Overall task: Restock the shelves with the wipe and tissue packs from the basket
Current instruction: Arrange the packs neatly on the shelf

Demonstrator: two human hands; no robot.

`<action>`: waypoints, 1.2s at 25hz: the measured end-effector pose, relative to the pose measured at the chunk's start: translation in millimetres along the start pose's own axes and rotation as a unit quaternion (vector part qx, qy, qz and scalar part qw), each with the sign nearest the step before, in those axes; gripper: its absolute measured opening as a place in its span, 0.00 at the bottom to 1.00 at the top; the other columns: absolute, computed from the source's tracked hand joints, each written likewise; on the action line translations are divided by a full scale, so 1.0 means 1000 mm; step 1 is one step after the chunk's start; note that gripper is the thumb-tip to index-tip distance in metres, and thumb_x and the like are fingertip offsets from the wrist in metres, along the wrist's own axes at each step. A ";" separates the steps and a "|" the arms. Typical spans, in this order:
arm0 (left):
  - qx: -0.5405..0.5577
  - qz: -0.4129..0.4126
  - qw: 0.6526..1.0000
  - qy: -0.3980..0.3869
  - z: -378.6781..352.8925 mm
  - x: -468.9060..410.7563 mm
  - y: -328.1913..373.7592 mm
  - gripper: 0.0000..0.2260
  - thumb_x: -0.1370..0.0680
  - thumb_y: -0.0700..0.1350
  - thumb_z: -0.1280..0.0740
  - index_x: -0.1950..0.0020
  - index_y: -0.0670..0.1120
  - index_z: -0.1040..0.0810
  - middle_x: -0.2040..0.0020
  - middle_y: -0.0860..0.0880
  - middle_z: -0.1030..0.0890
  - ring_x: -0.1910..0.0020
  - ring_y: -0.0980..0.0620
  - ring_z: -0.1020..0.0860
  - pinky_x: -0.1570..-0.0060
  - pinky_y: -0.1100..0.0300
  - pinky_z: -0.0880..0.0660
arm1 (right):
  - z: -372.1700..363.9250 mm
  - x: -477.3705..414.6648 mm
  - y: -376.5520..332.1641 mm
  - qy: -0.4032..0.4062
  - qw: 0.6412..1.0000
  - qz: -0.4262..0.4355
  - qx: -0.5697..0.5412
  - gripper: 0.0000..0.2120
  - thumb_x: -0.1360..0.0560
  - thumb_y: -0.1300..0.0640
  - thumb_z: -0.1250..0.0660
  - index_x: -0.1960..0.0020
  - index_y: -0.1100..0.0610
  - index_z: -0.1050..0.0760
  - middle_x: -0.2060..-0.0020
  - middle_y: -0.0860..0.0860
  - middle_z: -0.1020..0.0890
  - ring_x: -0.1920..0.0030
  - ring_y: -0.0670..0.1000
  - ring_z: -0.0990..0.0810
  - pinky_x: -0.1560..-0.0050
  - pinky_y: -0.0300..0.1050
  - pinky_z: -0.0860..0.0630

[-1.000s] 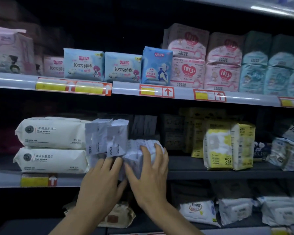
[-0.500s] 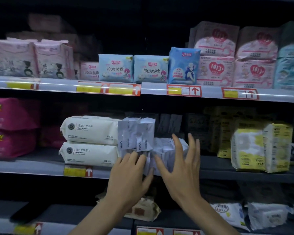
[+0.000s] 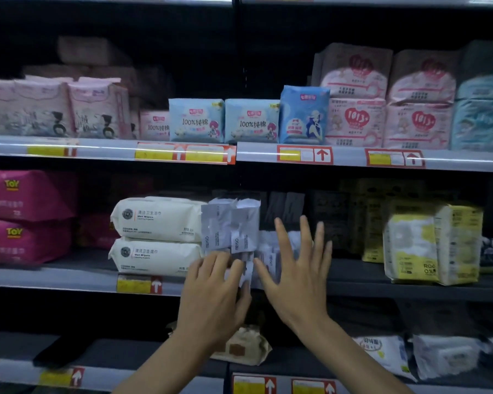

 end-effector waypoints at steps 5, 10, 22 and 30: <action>-0.038 0.009 0.999 0.037 0.013 -0.044 -0.008 0.29 0.16 0.56 0.44 0.16 0.45 0.41 0.16 0.40 0.43 0.17 0.38 0.46 0.23 0.32 0.43 | 0.008 -0.021 -0.048 0.073 0.981 0.178 0.006 0.30 0.15 0.47 0.47 0.16 0.54 0.45 0.16 0.55 0.48 0.16 0.62 0.51 0.21 0.68 0.43; -0.032 0.006 0.999 0.026 -0.044 -0.053 -0.022 0.32 0.16 0.57 0.47 0.15 0.45 0.47 0.15 0.40 0.52 0.16 0.39 0.52 0.21 0.32 0.47 | -0.032 -0.034 -0.043 0.064 0.972 0.224 0.036 0.33 0.16 0.51 0.47 0.16 0.60 0.51 0.15 0.56 0.52 0.16 0.61 0.49 0.23 0.63 0.36; -0.066 0.016 0.997 0.042 -0.020 -0.048 -0.010 0.34 0.16 0.61 0.47 0.16 0.44 0.45 0.15 0.39 0.51 0.16 0.39 0.49 0.23 0.30 0.48 | 0.021 -0.015 -0.020 0.075 0.978 0.192 -0.011 0.32 0.17 0.52 0.40 0.16 0.57 0.45 0.16 0.55 0.44 0.16 0.60 0.48 0.21 0.65 0.42; -0.062 0.021 0.994 0.092 -0.051 -0.062 0.003 0.34 0.17 0.61 0.45 0.16 0.43 0.43 0.16 0.37 0.47 0.17 0.35 0.48 0.25 0.26 0.48 | -0.013 -0.018 0.021 0.084 0.995 0.043 -0.029 0.27 0.14 0.46 0.50 0.17 0.54 0.39 0.18 0.58 0.39 0.17 0.62 0.45 0.24 0.65 0.38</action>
Point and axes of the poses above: each hand's wrist, its own x-axis away from the middle knuckle, its own z-axis out of the back of the hand, y = z × x, the point moved 9 cm from there along -x, towards the middle knuckle
